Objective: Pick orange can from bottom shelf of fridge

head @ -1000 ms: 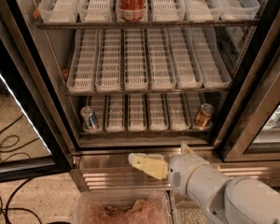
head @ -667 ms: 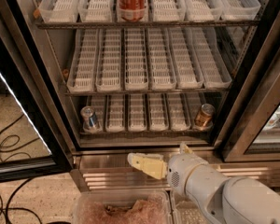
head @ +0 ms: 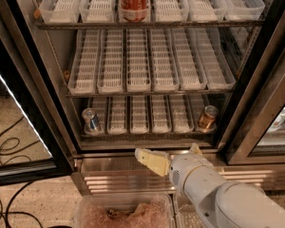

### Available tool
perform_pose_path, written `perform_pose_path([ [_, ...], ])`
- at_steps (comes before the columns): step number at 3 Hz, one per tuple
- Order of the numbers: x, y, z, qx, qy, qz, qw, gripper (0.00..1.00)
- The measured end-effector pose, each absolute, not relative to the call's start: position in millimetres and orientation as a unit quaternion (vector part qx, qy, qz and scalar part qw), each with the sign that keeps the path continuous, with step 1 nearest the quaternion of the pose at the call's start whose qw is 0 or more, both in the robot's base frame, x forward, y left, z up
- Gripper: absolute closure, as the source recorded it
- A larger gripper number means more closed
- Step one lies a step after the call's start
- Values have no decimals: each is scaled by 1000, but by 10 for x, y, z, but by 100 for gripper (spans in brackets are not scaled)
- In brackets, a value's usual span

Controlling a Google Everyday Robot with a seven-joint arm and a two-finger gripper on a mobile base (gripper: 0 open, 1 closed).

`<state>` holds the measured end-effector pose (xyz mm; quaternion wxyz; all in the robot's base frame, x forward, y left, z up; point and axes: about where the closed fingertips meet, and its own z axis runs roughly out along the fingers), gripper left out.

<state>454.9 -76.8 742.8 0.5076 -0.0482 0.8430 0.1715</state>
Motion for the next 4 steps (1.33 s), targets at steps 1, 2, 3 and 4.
perform_pose_path([
  [1, 4549, -768, 7428, -48, 843, 171, 508, 0],
  [2, 4600, -783, 7398, -38, 844, 161, 510, 0],
  [3, 4728, -338, 7339, -42, 835, 186, 516, 0],
  [4, 4835, 585, 7144, -54, 806, 251, 533, 0],
])
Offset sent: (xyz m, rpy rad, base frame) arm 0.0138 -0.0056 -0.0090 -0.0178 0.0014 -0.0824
